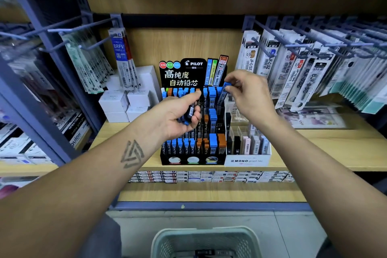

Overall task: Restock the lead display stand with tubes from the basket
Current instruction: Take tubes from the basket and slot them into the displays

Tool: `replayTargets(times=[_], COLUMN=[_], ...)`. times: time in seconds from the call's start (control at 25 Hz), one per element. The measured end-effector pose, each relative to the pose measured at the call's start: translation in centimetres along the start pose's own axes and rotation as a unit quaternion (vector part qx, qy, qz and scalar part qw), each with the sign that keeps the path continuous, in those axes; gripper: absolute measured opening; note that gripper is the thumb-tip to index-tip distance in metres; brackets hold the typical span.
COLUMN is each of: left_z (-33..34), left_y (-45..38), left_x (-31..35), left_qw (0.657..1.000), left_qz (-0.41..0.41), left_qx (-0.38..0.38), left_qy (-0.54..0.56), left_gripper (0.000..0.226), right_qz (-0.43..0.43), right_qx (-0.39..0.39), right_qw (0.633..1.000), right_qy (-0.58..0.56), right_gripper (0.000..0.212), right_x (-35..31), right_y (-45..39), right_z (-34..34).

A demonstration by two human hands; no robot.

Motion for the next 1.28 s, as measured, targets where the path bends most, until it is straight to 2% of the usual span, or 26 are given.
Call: replayTargets(times=[0.28,0.4,0.56,0.64,0.68,0.72,0.76,0.84,1.0,1.16,1.28], left_z=[0.1,0.5,0.9,1.0,1.2,1.3,1.4,1.6,1.7,1.4,1.2], left_y=[0.4,0.6,0.7,0.7,0.8,0.9,1.0,1.1,1.2,1.3,1.4], left_x=[-0.3,-1.0,-1.5,-1.6,-1.6,-1.6,-1.7,-1.8,-2.1,-2.2,-1.7], left_qw=[1.000,0.999,0.996,0.995,0.994,0.993,0.992,0.992,0.993,0.993,0.992], left_qz=[0.003,-0.010,-0.019,-0.014,-0.013,-0.011,-0.008,-0.002,-0.003,-0.018,-0.027], left_qx=[-0.014,-0.037,-0.078,-0.096,-0.105,-0.113,-0.118,-0.120,-0.110,-0.112,-0.121], left_qy=[-0.017,-0.028,-0.038,-0.037,-0.035,-0.033,-0.034,-0.048,-0.050,-0.038,-0.030], left_gripper=[0.030,0.034,0.036,0.034,0.032,0.030,0.029,0.033,0.035,0.029,0.025], right_qz=[-0.027,-0.034,-0.021,0.019,0.066,0.118,0.162,0.199,0.260,0.258,0.254], right_qx=[-0.026,-0.029,-0.043,-0.029,-0.042,-0.082,-0.135,-0.203,-0.169,-0.140,-0.147], right_qw=[0.998,0.994,0.988,0.998,0.995,0.974,0.938,0.884,0.833,0.846,0.834], right_qy=[0.055,0.098,0.145,0.044,-0.057,-0.174,-0.275,-0.372,-0.458,-0.445,-0.468], right_gripper=[0.018,0.014,0.022,0.022,0.019,0.014,0.011,0.011,0.012,0.017,0.018], right_x=[-0.3,-0.3,0.1,-0.2,-0.2,-0.3,-0.7,-1.5,-0.4,0.4,0.1], right_y=[0.3,0.9,1.1,1.4,1.6,2.0,2.6,3.5,3.8,3.5,3.4], right_z=[2.1,2.9,2.6,1.8,1.7,2.0,2.5,3.0,2.5,1.5,1.4])
Point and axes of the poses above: each hand's wrist, its own y-axis away from the middle knuckle, its own z-axis out of the palm, x = y × z, the point moved 7 cm from there along -y, towards the middle knuckle, and after that the axes turned 8 degrees about y, right-handed, at the moved point
